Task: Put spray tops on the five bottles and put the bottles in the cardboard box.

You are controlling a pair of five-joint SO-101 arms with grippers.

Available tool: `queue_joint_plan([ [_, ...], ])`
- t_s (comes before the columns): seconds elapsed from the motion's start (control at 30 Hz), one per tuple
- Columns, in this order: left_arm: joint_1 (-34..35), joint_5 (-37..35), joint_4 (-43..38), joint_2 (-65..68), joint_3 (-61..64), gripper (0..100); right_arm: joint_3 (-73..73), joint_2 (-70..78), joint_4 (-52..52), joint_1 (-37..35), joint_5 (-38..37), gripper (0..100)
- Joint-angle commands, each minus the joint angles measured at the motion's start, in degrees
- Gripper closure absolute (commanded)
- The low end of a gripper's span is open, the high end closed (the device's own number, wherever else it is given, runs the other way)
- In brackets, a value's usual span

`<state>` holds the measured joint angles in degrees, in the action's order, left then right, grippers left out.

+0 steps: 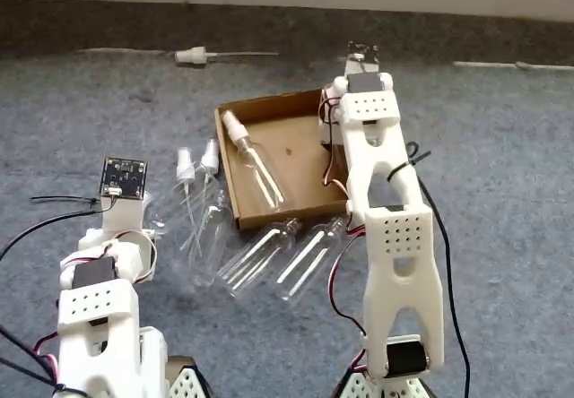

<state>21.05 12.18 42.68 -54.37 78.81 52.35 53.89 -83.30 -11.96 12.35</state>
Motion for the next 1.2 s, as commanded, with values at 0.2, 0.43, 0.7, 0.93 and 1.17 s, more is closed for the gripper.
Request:
queue_joint_plan([
  [0.2,-0.84,0.35,-0.62,-0.75,-0.57,85,14.37,-1.36,-9.89,0.57,-6.77,69.0],
  [0.43,-0.84,0.35,-0.62,-0.75,-0.48,85,29.49,-1.80,-12.44,-2.95,-13.45,67.6],
  [0.7,-0.84,0.35,-0.70,-0.75,-0.48,85,31.34,-1.71,-17.71,-15.87,-27.52,67.6],
  [0.93,-0.84,0.44,-0.79,-0.75,-0.48,85,20.35,-1.71,-17.71,-19.65,-31.03,67.6],
  [1.17,-0.84,0.44,-0.88,-0.75,-0.48,85,19.12,-1.71,-17.71,-21.49,-30.68,67.6],
])
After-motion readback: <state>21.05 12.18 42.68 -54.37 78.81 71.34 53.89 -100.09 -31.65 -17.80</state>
